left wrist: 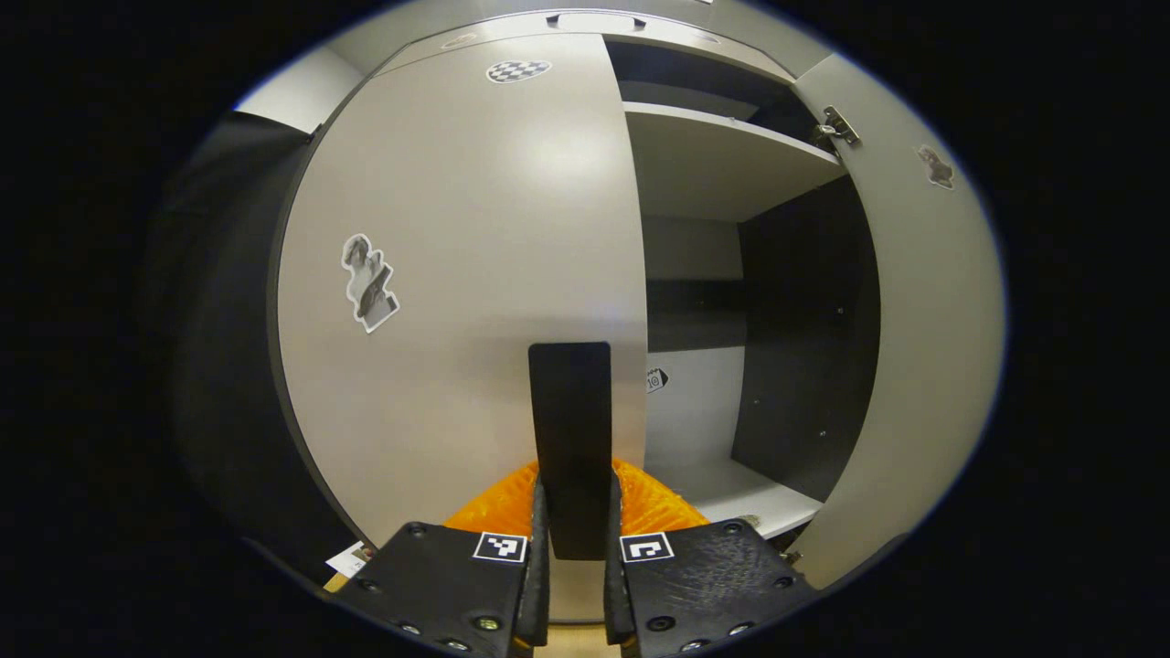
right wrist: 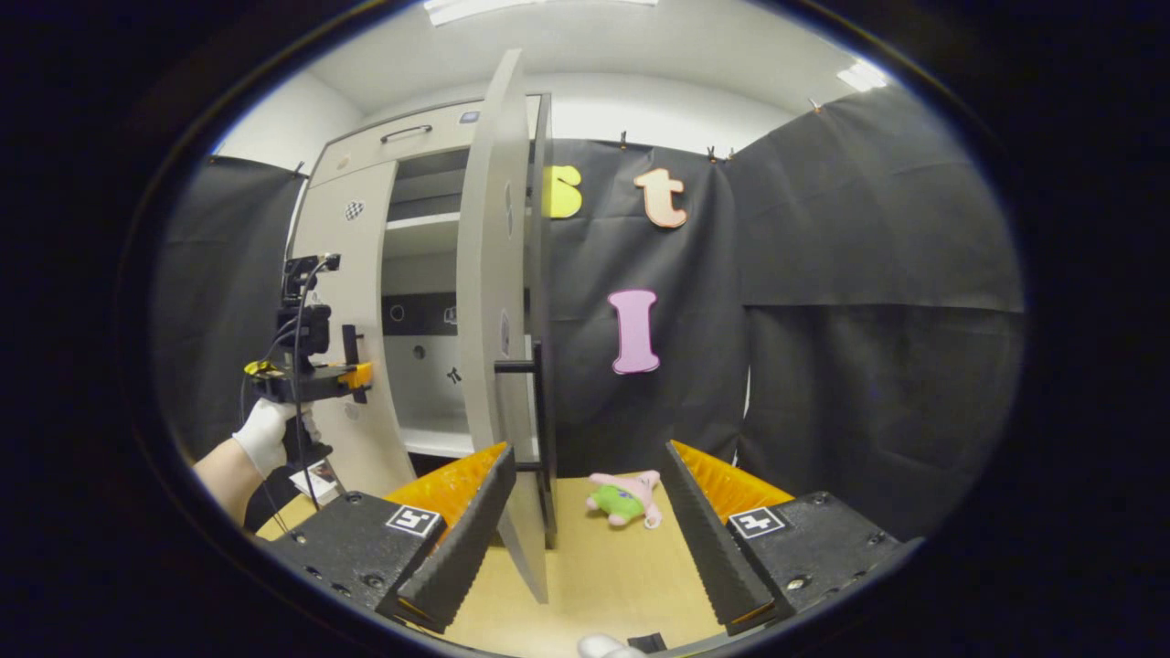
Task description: Open the right door of the double-door shoe cabinet with the right hand, and open the left door with the left hand.
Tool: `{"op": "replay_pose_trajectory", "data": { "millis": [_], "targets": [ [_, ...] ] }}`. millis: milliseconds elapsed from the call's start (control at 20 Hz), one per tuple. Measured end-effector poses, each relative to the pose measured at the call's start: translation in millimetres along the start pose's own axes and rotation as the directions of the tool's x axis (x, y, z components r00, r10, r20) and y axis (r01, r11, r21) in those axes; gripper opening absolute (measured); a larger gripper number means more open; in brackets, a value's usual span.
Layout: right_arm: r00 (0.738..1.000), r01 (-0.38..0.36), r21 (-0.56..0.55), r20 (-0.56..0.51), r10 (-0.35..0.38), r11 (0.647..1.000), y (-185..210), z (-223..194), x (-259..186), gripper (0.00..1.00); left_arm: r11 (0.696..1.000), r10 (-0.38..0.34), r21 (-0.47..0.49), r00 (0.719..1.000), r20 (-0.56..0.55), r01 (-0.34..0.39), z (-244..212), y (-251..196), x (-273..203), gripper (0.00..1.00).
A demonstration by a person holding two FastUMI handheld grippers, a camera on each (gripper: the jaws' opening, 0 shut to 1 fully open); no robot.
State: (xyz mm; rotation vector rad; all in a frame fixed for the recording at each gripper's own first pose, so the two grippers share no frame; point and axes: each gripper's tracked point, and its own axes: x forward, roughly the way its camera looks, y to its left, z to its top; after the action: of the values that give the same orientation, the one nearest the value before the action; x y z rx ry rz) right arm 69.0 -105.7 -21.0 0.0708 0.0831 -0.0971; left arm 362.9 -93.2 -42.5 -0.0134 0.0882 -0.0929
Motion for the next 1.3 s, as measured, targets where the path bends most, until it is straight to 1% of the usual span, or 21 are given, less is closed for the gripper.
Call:
{"op": "replay_pose_trajectory", "data": {
  "millis": [50,200,450,750,1100,1300],
  "targets": [
    [1.000,-0.003,0.000,-0.001,0.003,1.000,2.0,-0.3,0.1,1.00,1.000,0.005,0.006,1.000,-0.001,-0.005,-1.8,0.5,7.0,0.17],
    [1.000,-0.006,0.000,0.004,0.006,1.000,2.6,1.2,-0.6,1.00,1.000,0.010,0.006,1.000,0.002,-0.010,0.0,0.1,0.3,0.06],
    [1.000,-0.019,0.000,0.016,0.019,1.000,9.0,7.8,-0.4,1.00,1.000,-0.015,0.008,1.000,-0.008,0.015,-1.6,1.0,-6.9,0.06],
    [0.999,-0.050,-0.015,0.022,0.050,0.999,26.8,11.2,4.6,1.00,0.999,-0.041,0.003,0.999,0.008,0.041,0.6,3.9,-32.7,0.05],
    [0.994,-0.105,-0.024,0.027,0.106,0.994,58.9,1.2,-32.3,1.00,0.999,-0.043,-0.007,0.999,0.011,0.043,-1.4,19.4,-67.9,0.05],
    [0.990,-0.141,-0.026,0.026,0.142,0.990,77.2,0.4,-42.2,1.00,0.999,-0.033,-0.015,0.999,0.014,0.034,-2.3,30.7,-84.8,0.05]
  ]
}}
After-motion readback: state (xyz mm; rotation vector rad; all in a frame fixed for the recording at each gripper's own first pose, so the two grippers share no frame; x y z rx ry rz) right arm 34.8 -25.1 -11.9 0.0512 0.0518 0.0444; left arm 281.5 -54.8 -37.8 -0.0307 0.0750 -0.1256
